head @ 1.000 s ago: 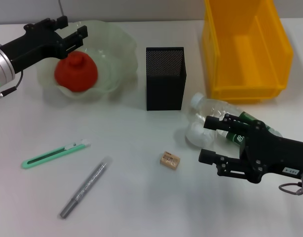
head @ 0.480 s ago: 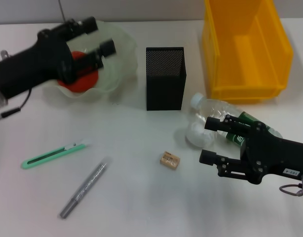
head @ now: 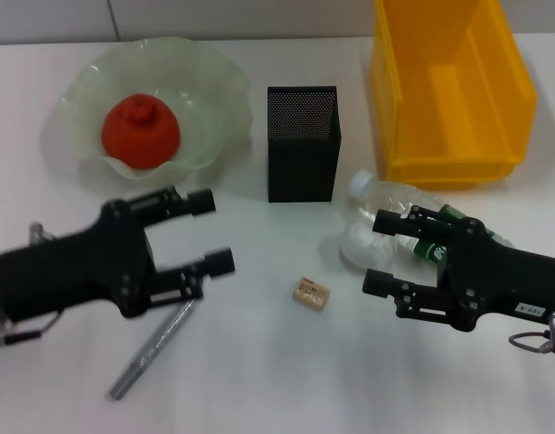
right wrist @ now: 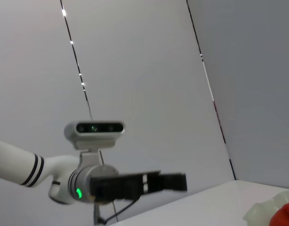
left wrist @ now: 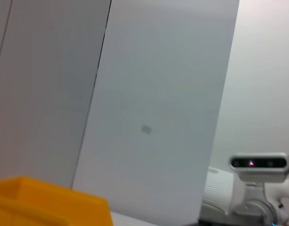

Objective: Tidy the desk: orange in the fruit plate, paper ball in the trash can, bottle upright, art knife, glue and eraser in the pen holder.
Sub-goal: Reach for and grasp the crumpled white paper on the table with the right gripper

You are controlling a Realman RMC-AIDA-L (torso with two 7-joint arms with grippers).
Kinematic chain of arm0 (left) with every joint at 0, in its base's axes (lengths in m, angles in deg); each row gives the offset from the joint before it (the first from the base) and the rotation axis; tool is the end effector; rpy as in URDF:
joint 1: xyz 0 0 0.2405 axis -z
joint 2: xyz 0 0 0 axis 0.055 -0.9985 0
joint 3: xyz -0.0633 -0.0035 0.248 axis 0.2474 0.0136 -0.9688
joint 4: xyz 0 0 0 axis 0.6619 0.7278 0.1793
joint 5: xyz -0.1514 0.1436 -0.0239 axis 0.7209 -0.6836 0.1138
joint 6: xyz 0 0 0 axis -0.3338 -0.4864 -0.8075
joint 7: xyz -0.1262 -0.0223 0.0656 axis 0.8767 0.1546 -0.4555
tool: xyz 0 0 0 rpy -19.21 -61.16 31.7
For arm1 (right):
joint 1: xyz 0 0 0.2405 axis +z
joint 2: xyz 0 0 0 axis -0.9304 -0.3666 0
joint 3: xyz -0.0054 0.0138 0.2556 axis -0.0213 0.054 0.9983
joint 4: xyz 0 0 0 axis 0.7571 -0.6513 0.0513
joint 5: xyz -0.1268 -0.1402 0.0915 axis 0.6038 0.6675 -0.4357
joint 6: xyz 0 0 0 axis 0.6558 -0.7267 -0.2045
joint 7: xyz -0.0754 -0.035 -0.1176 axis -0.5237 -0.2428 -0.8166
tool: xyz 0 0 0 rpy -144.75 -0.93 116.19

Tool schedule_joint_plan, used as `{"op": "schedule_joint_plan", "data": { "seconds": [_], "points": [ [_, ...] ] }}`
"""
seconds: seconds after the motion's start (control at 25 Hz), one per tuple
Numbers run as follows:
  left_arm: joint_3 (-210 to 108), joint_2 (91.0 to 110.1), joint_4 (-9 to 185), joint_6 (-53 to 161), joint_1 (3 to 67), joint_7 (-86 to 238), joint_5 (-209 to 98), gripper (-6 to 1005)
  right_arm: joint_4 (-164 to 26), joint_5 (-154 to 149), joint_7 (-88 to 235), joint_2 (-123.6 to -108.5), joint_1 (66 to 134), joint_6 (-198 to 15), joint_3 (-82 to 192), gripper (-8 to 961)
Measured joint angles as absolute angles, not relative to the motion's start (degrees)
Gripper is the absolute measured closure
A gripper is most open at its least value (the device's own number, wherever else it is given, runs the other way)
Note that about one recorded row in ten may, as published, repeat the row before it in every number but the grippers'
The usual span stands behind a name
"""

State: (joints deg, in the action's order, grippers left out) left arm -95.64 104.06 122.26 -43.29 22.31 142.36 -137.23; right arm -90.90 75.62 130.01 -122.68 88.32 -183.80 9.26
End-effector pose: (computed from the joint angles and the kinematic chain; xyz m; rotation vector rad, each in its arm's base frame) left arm -0.2604 0.2620 0.0112 -2.6871 -0.3921 -1.1752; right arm 0.2669 0.2490 -0.0271 -2.6747 0.4633 1.1873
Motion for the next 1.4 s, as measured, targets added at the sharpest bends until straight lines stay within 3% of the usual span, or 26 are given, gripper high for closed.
{"op": "schedule_joint_plan", "data": {
  "seconds": [0.12, 1.04, 1.4],
  "points": [
    [-95.79, 104.06, 114.81, -43.39, 22.67, 136.15, -139.76, 247, -90.9, 75.62, 130.01, -122.68, 88.83, -183.53, 9.26, 183],
    [-95.65, 104.22, 114.14, -43.95, 21.6, 132.6, -139.44, 218, -91.6, 72.32, 132.32, -122.48, 89.22, -183.1, 9.4, 183],
    [-95.37, 104.22, 114.14, -43.69, 21.42, 132.64, -139.72, 217, -107.46, 71.24, 148.43, -122.27, 88.36, -183.56, 12.86, 184]
  ]
}}
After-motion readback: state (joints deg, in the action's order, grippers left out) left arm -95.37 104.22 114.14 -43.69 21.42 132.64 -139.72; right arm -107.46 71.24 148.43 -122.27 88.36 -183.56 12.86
